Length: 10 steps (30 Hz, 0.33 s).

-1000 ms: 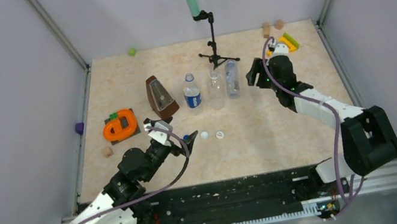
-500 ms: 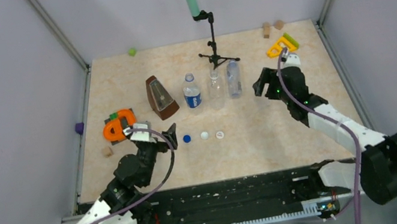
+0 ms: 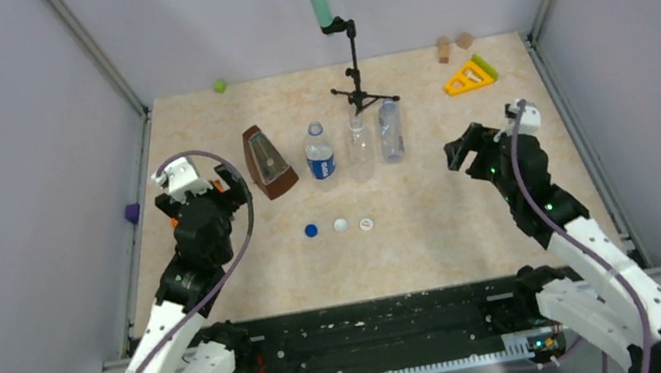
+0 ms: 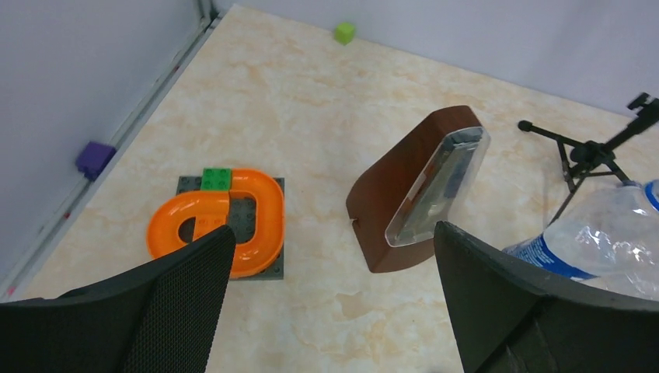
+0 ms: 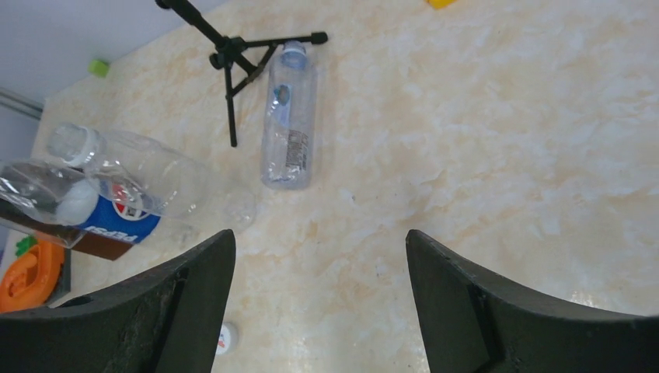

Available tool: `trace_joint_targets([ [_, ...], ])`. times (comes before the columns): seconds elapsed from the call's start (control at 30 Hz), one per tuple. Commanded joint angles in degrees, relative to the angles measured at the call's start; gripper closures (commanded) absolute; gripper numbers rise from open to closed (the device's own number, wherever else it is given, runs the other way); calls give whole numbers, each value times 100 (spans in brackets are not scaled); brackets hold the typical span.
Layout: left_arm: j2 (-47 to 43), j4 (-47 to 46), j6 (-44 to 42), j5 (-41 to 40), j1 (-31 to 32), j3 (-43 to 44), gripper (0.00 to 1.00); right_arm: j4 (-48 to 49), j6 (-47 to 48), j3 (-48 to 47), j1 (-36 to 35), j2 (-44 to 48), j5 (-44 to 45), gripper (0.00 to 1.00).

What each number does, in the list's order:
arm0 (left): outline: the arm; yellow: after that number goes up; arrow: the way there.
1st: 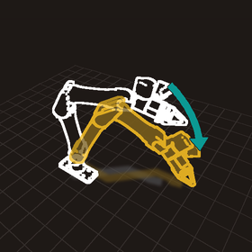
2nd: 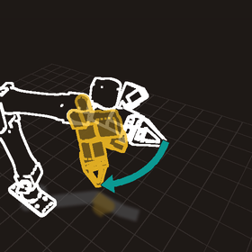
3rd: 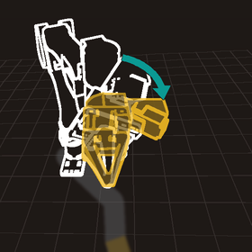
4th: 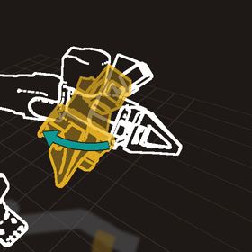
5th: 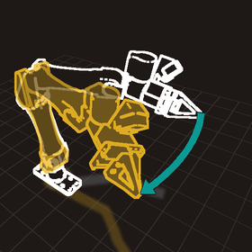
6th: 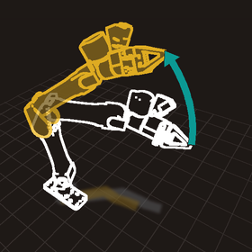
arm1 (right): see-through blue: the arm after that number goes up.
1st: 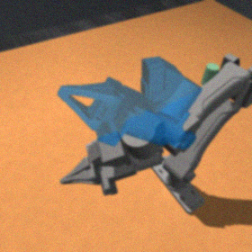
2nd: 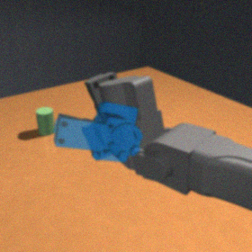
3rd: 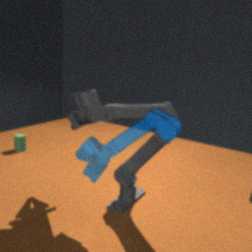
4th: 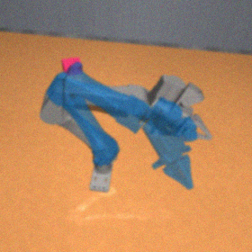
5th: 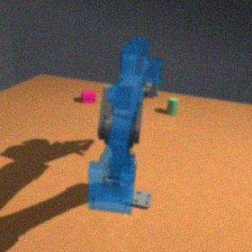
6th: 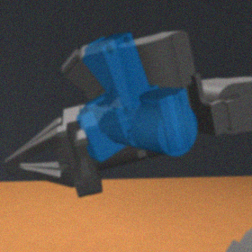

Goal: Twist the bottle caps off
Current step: Reset both arms

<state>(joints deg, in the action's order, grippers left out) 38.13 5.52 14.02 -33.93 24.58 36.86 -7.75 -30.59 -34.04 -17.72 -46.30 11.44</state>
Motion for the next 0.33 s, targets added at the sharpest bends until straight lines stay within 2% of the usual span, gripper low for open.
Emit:
trace_joint_targets([
  [0.0,199,542,1017,-894,-58,305,1,-368,-23,-100,45,834,282,20],
  [0.17,107,331,1035,-927,-54,139,2,-351,-41,25,45,1365,227,20],
  [0.3,207,847,1177,-1030,-50,481,2,-558,72,-189,45,1421,360,19],
])
